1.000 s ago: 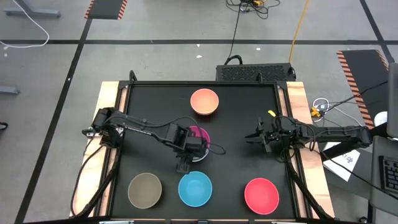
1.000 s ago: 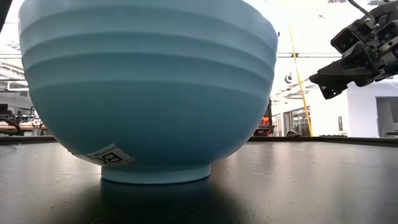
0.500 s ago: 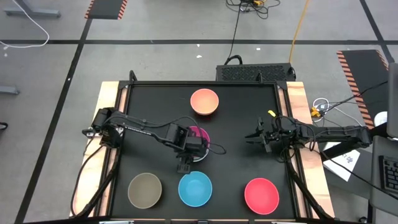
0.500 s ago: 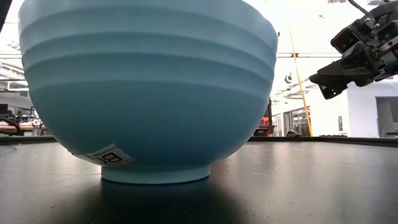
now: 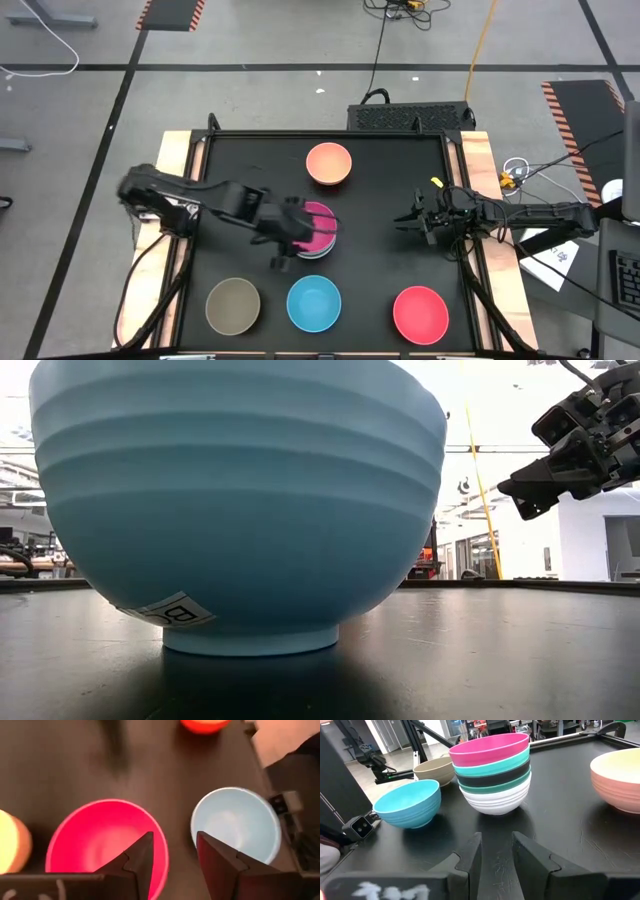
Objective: Nest bowls inside each other
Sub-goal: Stack the orange bowl on the pink bowl
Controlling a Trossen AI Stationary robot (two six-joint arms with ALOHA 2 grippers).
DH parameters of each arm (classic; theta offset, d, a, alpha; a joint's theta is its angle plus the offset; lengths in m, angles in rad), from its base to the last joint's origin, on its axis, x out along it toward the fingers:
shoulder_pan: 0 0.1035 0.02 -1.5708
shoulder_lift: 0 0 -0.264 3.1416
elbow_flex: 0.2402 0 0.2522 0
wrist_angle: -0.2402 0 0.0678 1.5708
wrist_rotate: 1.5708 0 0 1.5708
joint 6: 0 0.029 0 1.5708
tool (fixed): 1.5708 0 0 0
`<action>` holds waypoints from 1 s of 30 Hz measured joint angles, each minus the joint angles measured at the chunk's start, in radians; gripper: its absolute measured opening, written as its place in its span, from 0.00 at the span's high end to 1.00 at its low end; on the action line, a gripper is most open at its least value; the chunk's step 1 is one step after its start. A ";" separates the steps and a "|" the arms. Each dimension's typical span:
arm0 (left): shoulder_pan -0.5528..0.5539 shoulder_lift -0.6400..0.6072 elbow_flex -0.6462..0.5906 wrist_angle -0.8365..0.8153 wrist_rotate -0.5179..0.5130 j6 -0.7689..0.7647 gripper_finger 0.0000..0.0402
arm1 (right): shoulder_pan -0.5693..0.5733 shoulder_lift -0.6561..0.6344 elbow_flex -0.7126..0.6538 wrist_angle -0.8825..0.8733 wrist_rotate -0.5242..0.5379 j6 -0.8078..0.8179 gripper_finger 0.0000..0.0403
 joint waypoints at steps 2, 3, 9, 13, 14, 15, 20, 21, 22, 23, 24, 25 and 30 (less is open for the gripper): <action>-0.029 -0.054 0.000 -0.013 -0.045 0.003 0.61 | 0.000 0.000 0.000 -0.001 0.000 0.000 0.75; -0.051 -0.082 -0.003 -0.011 -0.086 0.001 0.60 | 0.000 0.000 0.000 -0.001 0.000 0.000 0.75; -0.200 -0.242 -0.166 0.056 -0.387 -0.061 0.60 | 0.000 0.000 0.000 -0.001 0.000 0.000 0.75; -0.280 -0.372 -0.392 0.279 -0.506 -0.036 0.60 | 0.000 0.000 0.000 0.005 0.000 -0.012 0.75; -0.293 -0.412 -0.460 0.340 -0.518 -0.028 0.60 | 0.000 0.000 0.000 0.007 0.000 -0.014 0.75; -0.299 -0.451 -0.530 0.414 -0.518 -0.020 0.60 | 0.000 0.000 0.000 0.007 0.000 -0.014 0.75; -0.272 -0.636 -0.862 0.820 -0.457 0.003 0.60 | 0.000 0.000 0.000 0.014 0.000 -0.010 0.75; -0.259 -0.668 -0.925 0.877 -0.427 0.016 0.60 | 0.000 0.000 0.000 0.014 0.000 -0.008 0.75; -0.246 -0.696 -0.983 0.929 -0.406 0.029 0.60 | 0.000 0.000 0.000 0.014 0.000 -0.008 0.75; -0.229 -0.725 -1.035 0.968 -0.391 0.032 0.60 | 0.000 0.000 0.000 0.015 0.000 -0.008 0.75; -0.207 -0.754 -1.080 1.003 -0.373 0.043 0.60 | 0.000 0.000 0.000 0.016 0.000 -0.008 0.75; -0.184 -0.779 -1.118 1.033 -0.351 0.059 0.60 | 0.000 0.000 0.000 0.022 0.000 -0.008 0.75; -0.063 -0.863 -1.239 1.076 -0.111 0.142 0.60 | -0.001 0.000 0.000 0.037 0.000 -0.013 0.75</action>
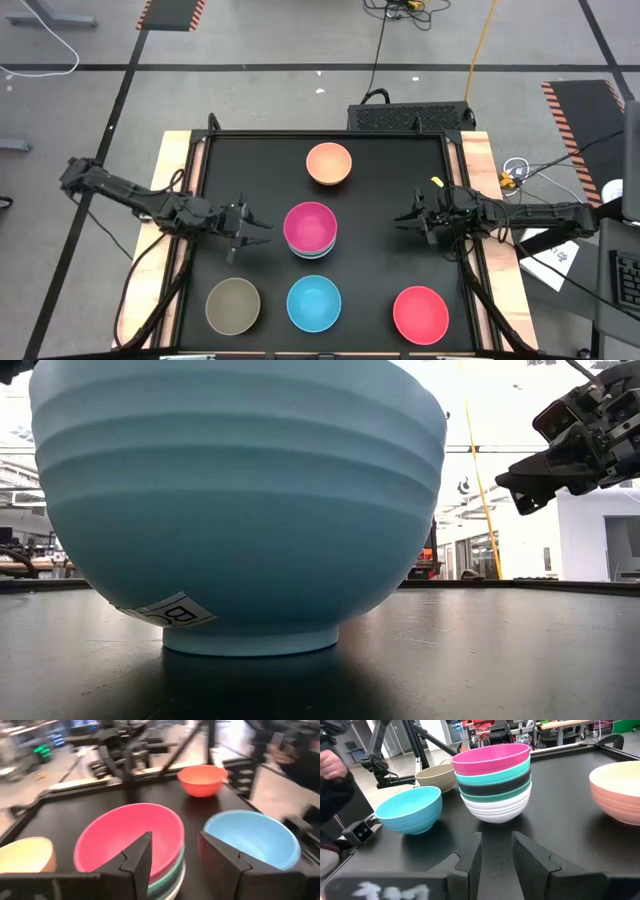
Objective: Nest bowls inside each other
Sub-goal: Stack the orange bowl on the pink bowl
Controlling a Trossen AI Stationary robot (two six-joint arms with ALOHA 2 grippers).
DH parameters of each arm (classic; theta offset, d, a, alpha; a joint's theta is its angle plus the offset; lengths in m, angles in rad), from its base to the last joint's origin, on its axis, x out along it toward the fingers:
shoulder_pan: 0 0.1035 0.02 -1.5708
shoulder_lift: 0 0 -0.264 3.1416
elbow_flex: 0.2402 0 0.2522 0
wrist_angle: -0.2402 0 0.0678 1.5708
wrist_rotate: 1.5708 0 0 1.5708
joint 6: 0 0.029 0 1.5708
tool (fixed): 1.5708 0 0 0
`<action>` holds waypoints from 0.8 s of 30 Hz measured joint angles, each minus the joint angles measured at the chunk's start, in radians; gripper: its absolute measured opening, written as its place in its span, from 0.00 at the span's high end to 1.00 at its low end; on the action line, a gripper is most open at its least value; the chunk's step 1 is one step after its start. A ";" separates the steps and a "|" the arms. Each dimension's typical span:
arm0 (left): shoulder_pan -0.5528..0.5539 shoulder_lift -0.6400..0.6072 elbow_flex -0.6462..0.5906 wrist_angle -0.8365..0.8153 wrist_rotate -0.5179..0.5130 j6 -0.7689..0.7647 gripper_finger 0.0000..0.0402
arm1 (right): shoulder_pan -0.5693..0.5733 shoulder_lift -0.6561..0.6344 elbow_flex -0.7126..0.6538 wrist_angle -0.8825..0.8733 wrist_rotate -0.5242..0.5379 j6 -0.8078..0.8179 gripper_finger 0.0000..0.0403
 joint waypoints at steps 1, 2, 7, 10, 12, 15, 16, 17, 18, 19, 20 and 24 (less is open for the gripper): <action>0.017 -0.004 -0.017 0.015 0.061 0.033 0.60 | 0.000 0.000 0.000 0.000 0.000 -0.001 0.75; 0.032 -0.008 -0.038 0.029 0.119 0.065 0.60 | 0.000 0.000 0.000 0.000 0.000 -0.001 0.75; 0.100 -0.010 -0.173 0.179 0.182 0.099 0.60 | 0.000 0.000 0.000 0.000 0.006 -0.001 0.75; 0.123 -0.022 -0.277 0.328 0.237 0.087 0.60 | 0.000 0.000 0.000 0.000 0.017 -0.002 0.75; 0.127 -0.039 -0.340 0.427 0.252 0.077 0.60 | -0.001 0.000 0.000 0.000 0.049 0.000 0.75; 0.127 -0.083 -0.433 0.538 0.243 0.050 0.60 | -0.001 0.000 0.000 0.001 0.101 -0.002 0.75; 0.127 -0.099 -0.448 0.552 0.226 0.036 0.60 | -0.001 0.000 0.000 0.004 0.121 -0.002 0.75; 0.127 -0.116 -0.444 0.530 0.212 0.031 0.60 | -0.001 0.000 0.000 0.013 0.138 -0.003 0.75; 0.126 -0.136 -0.441 0.501 0.195 0.024 0.60 | -0.001 0.000 0.000 0.024 0.154 -0.008 0.75; 0.126 -0.152 -0.443 0.479 0.178 0.021 0.60 | -0.001 0.000 0.000 0.036 0.162 -0.016 0.75; 0.126 -0.159 -0.447 0.468 0.168 0.021 0.60 | -0.001 0.000 0.000 0.044 0.163 -0.029 0.75; 0.126 -0.181 -0.447 0.395 0.154 0.019 0.60 | -0.004 0.008 0.004 0.068 0.210 -0.051 0.75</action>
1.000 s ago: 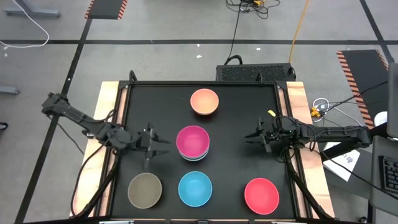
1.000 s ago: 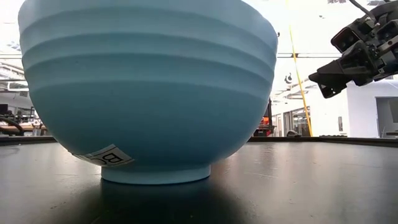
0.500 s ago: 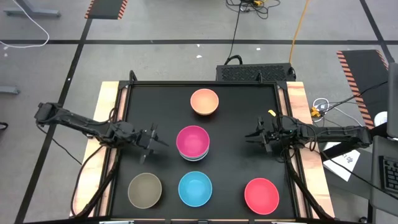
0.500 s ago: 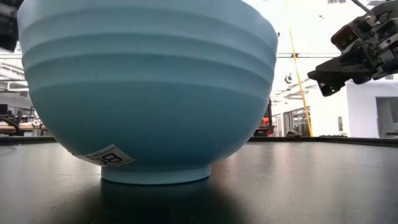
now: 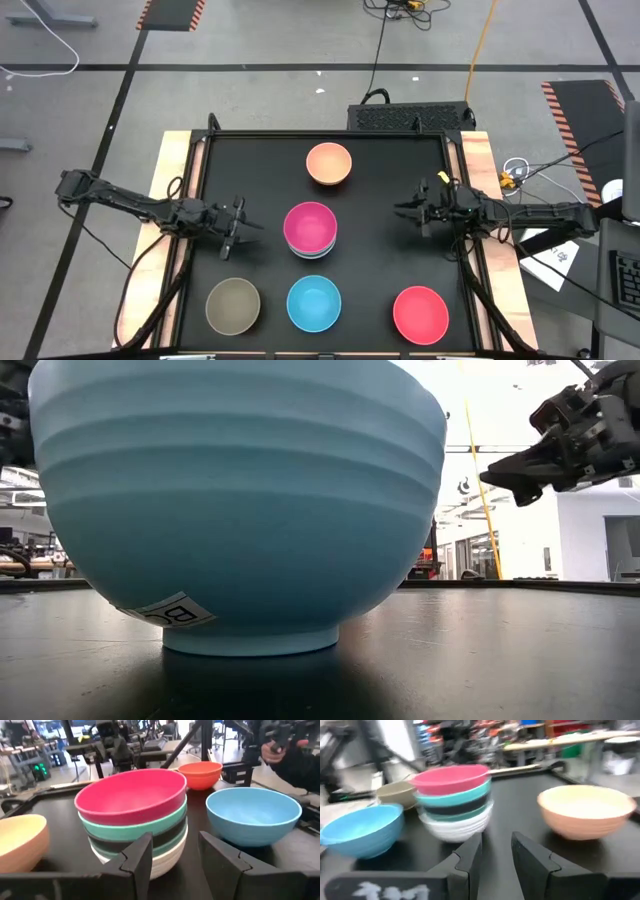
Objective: Nest bowls inside each other
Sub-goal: Stack the orange bowl on the pink bowl
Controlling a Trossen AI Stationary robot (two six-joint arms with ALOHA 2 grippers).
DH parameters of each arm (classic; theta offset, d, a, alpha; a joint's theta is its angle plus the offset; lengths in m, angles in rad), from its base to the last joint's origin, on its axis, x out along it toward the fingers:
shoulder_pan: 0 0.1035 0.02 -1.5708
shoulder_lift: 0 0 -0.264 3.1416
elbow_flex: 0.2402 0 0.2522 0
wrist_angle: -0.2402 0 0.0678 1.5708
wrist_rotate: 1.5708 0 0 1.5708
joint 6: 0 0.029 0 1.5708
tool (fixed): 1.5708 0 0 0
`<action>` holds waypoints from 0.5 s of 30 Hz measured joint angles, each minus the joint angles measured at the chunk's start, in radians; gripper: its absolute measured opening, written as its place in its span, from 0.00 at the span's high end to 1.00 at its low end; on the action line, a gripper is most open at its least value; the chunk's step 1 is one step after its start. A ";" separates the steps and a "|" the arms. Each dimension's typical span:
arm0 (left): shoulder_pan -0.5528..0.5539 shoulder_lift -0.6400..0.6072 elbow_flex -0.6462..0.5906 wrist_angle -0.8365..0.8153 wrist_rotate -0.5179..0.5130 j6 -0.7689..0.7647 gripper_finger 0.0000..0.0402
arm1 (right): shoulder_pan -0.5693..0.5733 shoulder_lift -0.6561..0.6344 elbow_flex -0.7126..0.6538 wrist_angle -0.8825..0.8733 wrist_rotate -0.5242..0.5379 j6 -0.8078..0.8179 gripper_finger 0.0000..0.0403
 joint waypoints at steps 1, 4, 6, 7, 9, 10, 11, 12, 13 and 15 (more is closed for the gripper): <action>0.000 0.000 0.000 0.001 0.000 -0.003 0.60 | -0.004 0.005 0.009 0.000 0.035 0.004 0.75; 0.000 0.000 0.000 -0.005 0.000 -0.019 0.60 | -0.030 0.036 0.046 -0.006 0.086 -0.007 0.75; 0.000 0.000 0.000 -0.006 -0.005 -0.015 0.60 | -0.053 0.077 0.088 -0.020 0.087 -0.022 0.75; 0.000 -0.001 0.000 -0.005 -0.013 -0.008 0.60 | -0.068 0.100 0.113 -0.011 0.087 -0.028 0.75; 0.000 -0.001 0.000 0.002 -0.032 0.013 0.60 | -0.109 0.158 0.166 -0.004 0.087 -0.033 0.75; 0.000 -0.001 0.000 0.014 -0.039 0.028 0.60 | -0.133 0.195 0.196 -0.007 0.085 -0.030 0.75; 0.000 -0.001 0.000 0.027 -0.044 0.045 0.60 | -0.162 0.232 0.227 -0.026 0.077 -0.025 0.75; 0.000 -0.001 0.000 0.040 -0.053 0.058 0.60 | -0.193 0.269 0.265 -0.055 0.070 -0.022 0.75; 0.000 -0.001 0.000 0.045 -0.062 0.072 0.60 | -0.228 0.307 0.305 -0.081 0.047 -0.024 0.75; 0.001 -0.001 0.000 0.045 -0.077 0.095 0.60 | -0.302 0.389 0.388 -0.114 -0.020 -0.040 0.75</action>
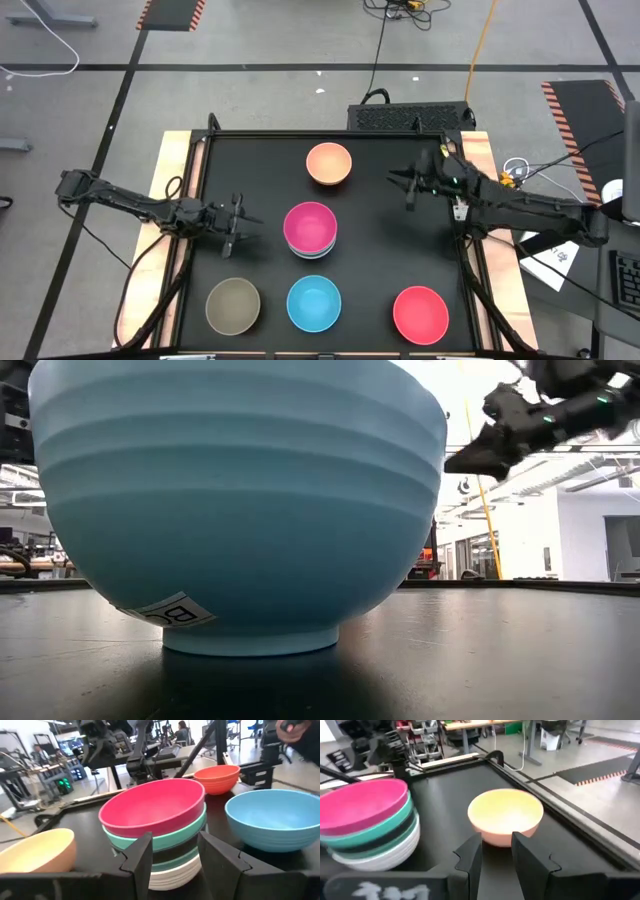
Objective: Nest bowls inside each other
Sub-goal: Stack the orange bowl on the pink bowl
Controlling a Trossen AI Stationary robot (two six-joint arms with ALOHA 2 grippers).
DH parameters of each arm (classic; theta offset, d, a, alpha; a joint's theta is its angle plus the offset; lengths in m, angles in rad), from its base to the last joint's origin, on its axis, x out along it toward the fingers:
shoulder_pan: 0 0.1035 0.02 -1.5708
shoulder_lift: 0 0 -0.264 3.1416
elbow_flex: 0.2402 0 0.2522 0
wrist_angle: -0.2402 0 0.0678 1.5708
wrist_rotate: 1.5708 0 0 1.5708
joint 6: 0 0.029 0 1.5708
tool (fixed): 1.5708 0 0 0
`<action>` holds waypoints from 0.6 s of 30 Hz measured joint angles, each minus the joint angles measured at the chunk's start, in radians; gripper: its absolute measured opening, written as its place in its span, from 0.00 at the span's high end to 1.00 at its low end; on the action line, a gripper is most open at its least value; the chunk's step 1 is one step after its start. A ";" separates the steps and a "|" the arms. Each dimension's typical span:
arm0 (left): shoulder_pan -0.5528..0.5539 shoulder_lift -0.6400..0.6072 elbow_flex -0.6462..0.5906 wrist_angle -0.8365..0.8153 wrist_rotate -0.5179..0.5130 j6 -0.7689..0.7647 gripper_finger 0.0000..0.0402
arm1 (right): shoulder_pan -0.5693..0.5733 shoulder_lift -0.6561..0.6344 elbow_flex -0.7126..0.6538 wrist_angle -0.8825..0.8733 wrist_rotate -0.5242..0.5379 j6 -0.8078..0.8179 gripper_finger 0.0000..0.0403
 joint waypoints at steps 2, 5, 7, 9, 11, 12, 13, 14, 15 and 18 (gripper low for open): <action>0.000 0.000 0.000 0.002 -0.011 0.014 0.60 | -0.068 0.084 0.053 -0.008 -0.067 -0.015 0.75; 0.000 0.000 0.000 0.017 -0.011 0.015 0.60 | -0.149 0.187 0.090 0.077 -0.147 -0.017 0.75; 0.000 -0.010 0.000 0.037 -0.011 0.021 0.60 | -0.197 0.242 0.114 0.162 -0.206 -0.016 0.75; 0.000 -0.028 0.000 0.054 -0.009 0.033 0.60 | -0.247 0.299 0.146 0.165 -0.268 -0.016 0.75; 0.000 -0.046 0.000 0.046 -0.007 0.045 0.60 | -0.299 0.361 0.189 0.126 -0.357 -0.020 0.75; 0.000 -0.055 0.000 0.041 -0.007 0.048 0.60 | -0.323 0.392 0.216 0.100 -0.417 -0.032 0.75; 0.000 -0.061 0.000 0.036 -0.007 0.049 0.60 | -0.343 0.422 0.247 0.074 -0.469 -0.048 0.75; 0.000 -0.066 0.000 0.027 -0.007 0.050 0.60 | -0.359 0.450 0.282 0.041 -0.500 -0.070 0.75; 0.000 -0.069 0.000 0.018 -0.006 0.051 0.60 | -0.369 0.478 0.313 0.001 -0.510 -0.103 0.75; 0.000 -0.071 0.000 -0.002 -0.003 0.043 0.60 | -0.376 0.552 0.410 -0.112 -0.512 -0.214 0.75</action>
